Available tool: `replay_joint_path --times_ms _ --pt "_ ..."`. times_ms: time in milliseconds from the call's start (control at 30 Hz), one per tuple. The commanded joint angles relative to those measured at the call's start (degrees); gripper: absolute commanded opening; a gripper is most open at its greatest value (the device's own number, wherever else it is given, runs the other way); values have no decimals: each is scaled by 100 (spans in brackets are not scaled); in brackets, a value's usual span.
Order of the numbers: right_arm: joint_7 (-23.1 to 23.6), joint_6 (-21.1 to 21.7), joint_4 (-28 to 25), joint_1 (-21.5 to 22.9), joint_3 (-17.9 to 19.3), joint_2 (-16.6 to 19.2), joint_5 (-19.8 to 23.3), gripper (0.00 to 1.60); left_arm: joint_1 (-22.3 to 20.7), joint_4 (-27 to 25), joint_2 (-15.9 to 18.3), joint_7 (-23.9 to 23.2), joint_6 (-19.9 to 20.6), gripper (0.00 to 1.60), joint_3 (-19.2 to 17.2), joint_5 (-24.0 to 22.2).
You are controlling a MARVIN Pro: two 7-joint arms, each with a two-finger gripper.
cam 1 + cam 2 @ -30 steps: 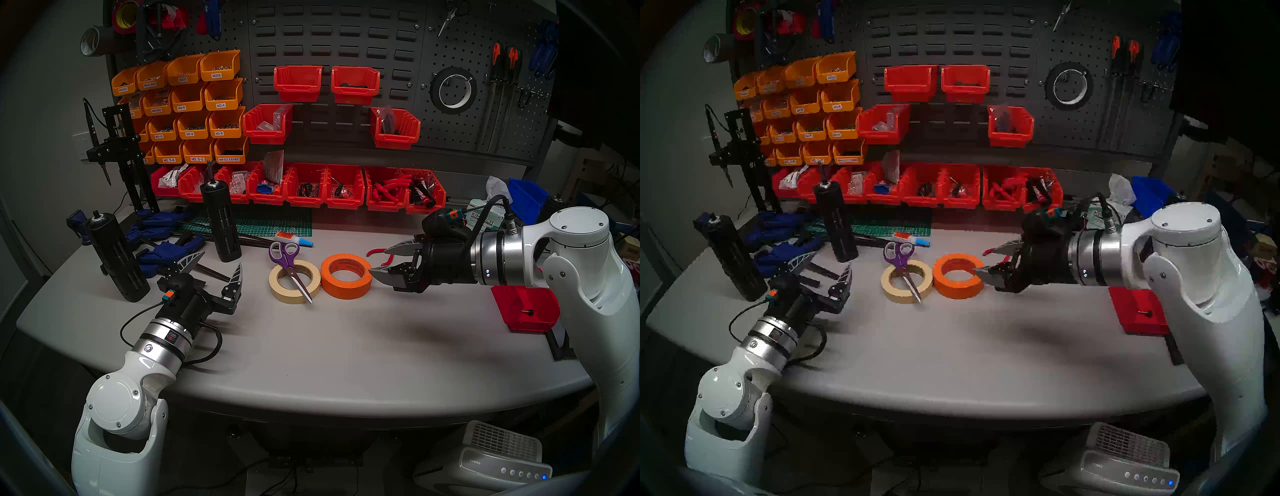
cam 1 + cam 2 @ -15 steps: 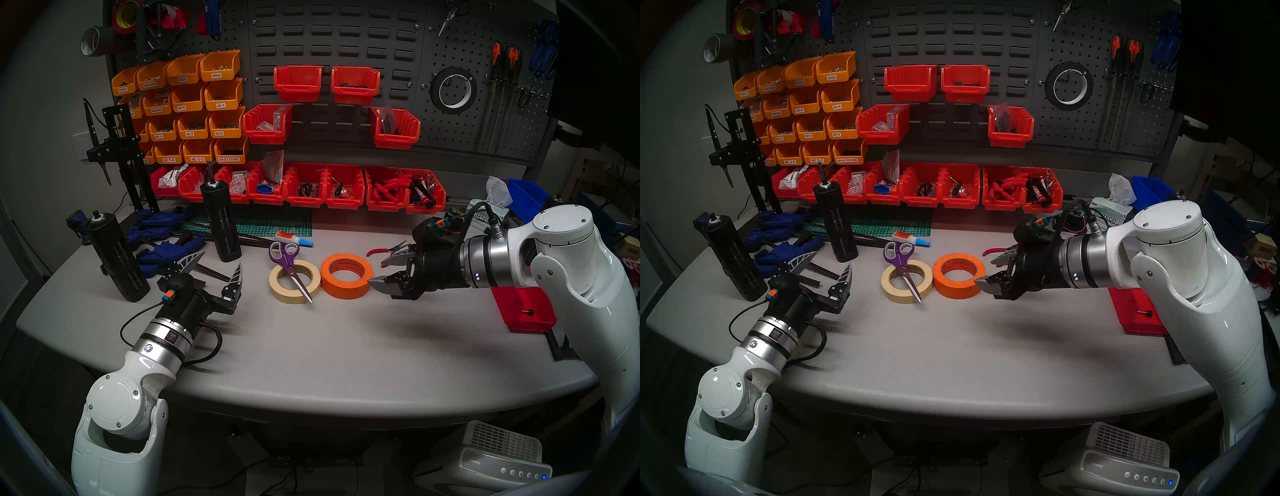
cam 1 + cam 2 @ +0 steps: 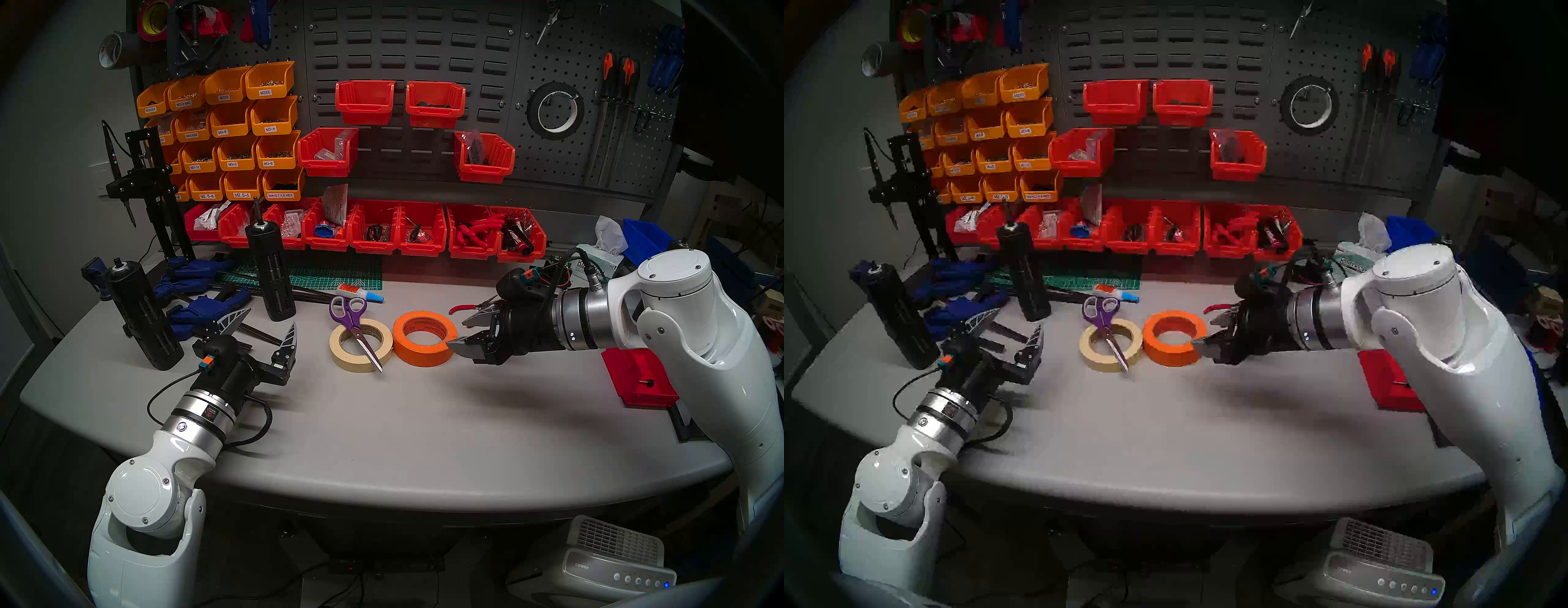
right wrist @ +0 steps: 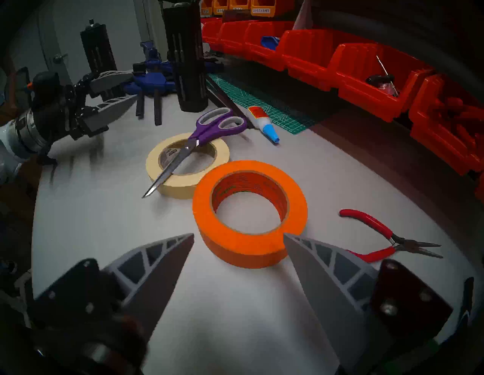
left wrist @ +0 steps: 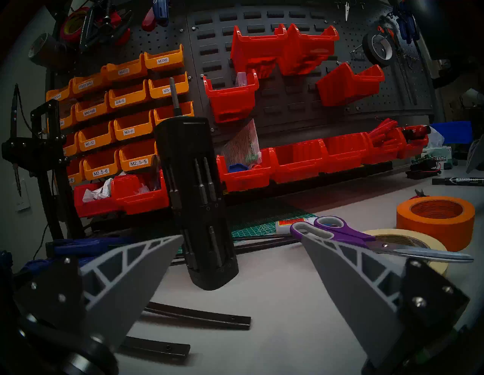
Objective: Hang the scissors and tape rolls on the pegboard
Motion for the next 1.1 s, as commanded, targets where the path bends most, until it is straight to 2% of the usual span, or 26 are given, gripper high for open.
replay_joint_path --times_ms 0,133,467,700,1067 --pt "-222 -17 112 594 -194 -163 25 122 -4 -78 -2 -4 -36 160 12 0" --pt "-325 -17 272 766 -277 -293 142 124 -5 -78 -2 -4 -34 160 12 0" --pt "-526 -17 544 1216 -789 -200 223 122 -4 -78 -2 -4 -36 160 12 0" --pt "-728 -17 735 1552 -1194 -293 248 120 -5 -78 -2 -4 -35 160 12 0" --pt "-918 -17 946 1904 -1589 -275 388 115 -5 -78 -2 -4 -35 160 12 0"
